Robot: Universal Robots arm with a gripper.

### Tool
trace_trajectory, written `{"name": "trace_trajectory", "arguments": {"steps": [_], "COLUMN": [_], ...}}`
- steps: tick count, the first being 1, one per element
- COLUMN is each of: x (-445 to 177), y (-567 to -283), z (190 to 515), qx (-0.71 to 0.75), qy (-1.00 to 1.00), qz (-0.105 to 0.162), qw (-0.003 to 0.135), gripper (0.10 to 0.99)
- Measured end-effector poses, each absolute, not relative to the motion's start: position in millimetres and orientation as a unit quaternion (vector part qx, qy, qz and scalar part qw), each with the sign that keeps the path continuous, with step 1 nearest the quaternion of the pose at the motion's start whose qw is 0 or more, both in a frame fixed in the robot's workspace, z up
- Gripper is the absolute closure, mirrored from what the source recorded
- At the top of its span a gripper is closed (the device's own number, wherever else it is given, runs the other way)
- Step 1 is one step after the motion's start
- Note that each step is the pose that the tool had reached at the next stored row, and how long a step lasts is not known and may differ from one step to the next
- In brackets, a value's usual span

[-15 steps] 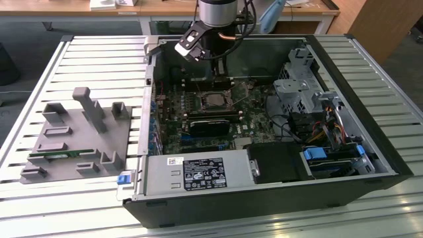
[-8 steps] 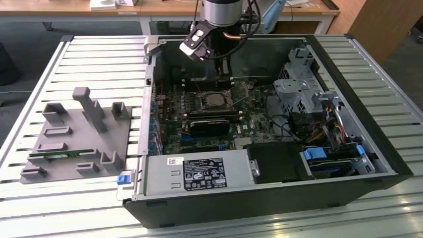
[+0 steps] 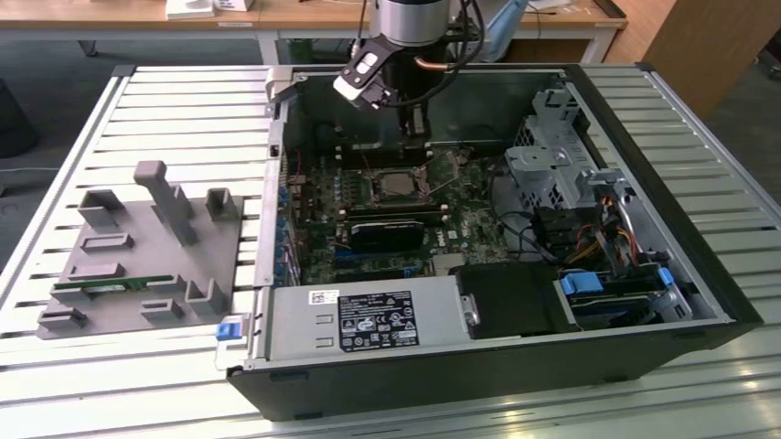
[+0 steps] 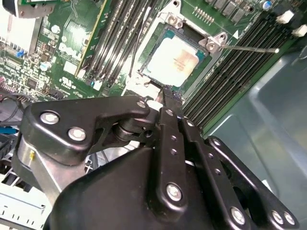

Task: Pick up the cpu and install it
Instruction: 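Close the cpu cover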

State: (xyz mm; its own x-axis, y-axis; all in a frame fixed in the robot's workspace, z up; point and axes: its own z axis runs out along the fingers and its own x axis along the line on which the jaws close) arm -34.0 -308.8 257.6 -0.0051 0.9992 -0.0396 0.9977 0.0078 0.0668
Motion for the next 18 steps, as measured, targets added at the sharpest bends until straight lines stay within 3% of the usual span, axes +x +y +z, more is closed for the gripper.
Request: {"name": "trace_trajectory", "arguments": {"steps": [18], "x": [-23.1], "y": [-308.8], "z": [257.6], "qx": [0.704], "qy": [0.709], "qz": [0.012], "qw": [0.036], "gripper": [0.980]}}
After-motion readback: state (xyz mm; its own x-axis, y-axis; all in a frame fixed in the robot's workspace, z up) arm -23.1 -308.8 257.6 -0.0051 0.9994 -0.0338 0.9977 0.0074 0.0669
